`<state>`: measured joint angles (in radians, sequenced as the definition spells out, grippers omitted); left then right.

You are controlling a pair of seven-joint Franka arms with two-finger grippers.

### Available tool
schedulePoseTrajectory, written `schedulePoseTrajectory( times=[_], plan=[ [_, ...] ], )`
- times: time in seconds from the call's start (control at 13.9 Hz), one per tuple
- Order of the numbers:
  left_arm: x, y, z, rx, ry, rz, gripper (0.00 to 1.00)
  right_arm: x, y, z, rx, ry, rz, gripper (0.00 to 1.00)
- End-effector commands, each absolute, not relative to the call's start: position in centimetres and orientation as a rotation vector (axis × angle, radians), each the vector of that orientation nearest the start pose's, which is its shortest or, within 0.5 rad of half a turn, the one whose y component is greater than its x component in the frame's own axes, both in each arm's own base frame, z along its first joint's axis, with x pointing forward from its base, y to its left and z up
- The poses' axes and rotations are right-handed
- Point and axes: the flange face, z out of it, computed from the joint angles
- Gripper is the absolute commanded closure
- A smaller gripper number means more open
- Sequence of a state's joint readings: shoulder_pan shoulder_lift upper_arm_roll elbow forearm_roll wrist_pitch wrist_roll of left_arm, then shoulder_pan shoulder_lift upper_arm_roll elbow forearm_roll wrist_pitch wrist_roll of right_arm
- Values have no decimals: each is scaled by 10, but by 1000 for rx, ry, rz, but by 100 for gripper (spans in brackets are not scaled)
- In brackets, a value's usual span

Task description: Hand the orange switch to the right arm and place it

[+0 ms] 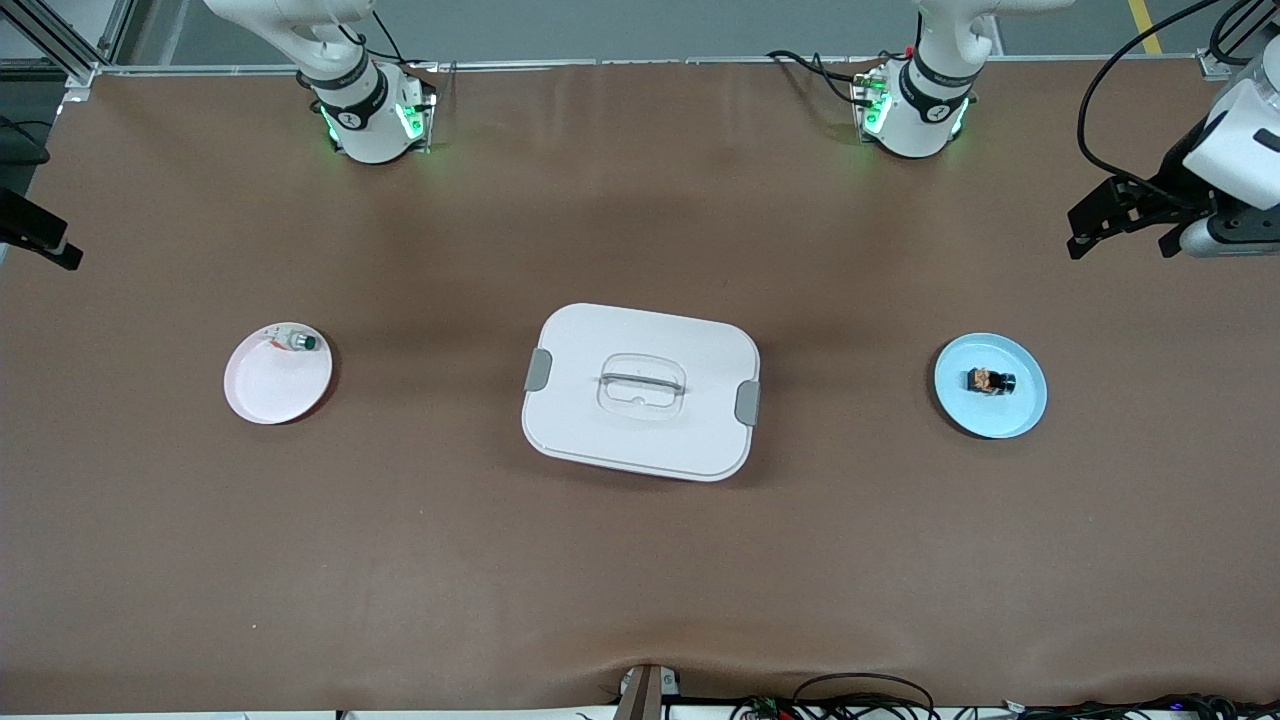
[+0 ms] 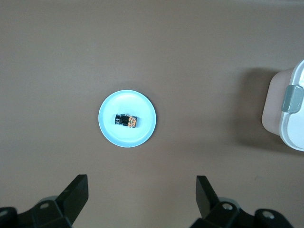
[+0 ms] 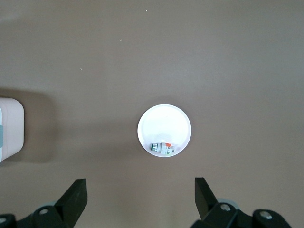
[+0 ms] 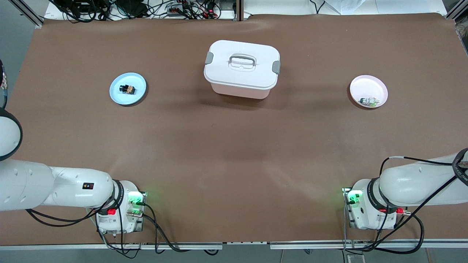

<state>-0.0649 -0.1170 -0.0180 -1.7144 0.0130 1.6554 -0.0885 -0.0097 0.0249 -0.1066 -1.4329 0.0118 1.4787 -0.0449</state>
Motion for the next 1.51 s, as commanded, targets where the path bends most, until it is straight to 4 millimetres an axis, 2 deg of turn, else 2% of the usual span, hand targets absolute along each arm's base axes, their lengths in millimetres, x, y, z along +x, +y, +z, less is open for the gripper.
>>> schedulePoseTrajectory(
  times=[0.0,1.08,1.36,1.44],
  plan=[
    [523,-40,631,-3141,27,-77,0,544,-64,671,-3138,117,-39,0],
    [523,-34,629,-3142,-2,-58,0,544,-65,671,-3138,122,-41,0],
    [521,-32,619,-3136,-2,14,0,544,-65,671,-3138,120,-44,0],
    [523,-27,616,-3136,-19,23,0,544,-65,671,-3138,120,-44,0]
  ],
)
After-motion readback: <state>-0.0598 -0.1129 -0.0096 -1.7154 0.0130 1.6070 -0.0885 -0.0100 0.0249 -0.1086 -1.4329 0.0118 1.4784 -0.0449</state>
